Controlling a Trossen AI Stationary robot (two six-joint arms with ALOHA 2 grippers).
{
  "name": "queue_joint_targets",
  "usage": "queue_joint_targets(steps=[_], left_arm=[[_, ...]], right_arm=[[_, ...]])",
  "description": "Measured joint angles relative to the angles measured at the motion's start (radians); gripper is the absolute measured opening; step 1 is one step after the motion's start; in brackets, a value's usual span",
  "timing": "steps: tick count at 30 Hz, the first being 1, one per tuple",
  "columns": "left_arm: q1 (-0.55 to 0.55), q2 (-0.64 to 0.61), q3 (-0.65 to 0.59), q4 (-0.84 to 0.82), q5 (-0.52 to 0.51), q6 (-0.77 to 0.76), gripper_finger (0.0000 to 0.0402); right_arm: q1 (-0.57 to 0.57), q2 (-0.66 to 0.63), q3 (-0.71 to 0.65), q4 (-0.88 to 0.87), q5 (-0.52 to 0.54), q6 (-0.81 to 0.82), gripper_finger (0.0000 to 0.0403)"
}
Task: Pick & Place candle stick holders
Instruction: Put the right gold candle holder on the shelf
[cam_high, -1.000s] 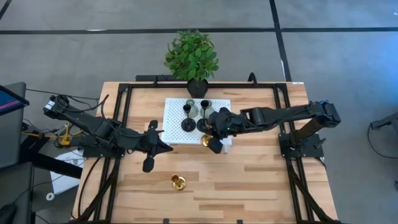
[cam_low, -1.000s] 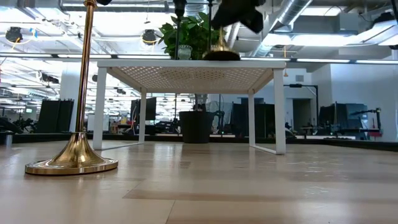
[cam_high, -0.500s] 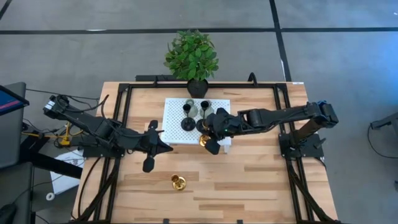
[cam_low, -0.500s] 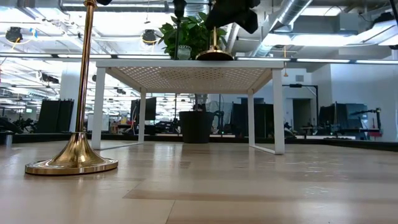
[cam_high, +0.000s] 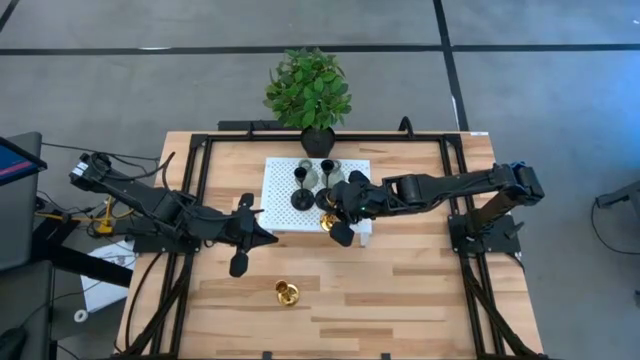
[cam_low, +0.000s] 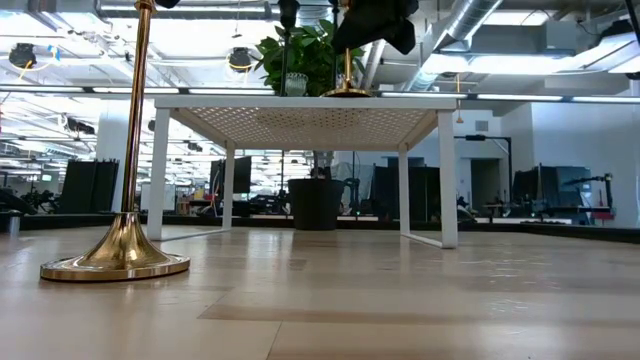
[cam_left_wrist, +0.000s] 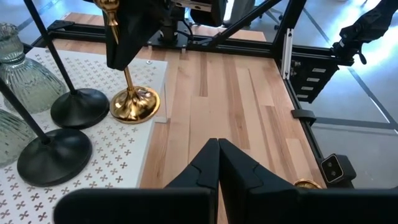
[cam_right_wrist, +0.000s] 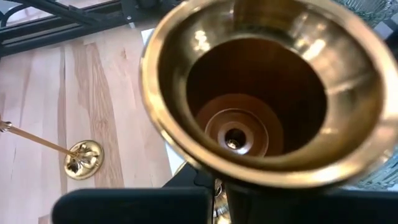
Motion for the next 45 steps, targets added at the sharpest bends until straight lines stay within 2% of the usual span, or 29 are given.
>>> queue_joint_targets(steps=[10, 45], left_arm=[[0.0, 0.0, 0.0, 0.0, 0.0, 0.0, 0.0004], [0.0, 0.0, 0.0, -0.001, 0.0, 0.0, 0.0004]], right_arm=[[0.0, 0.004, -0.006, -0.015, -0.013, 0.0, 0.0046], [0.001, 0.001, -0.001, -0.004, -0.006, -0.027, 0.0052]])
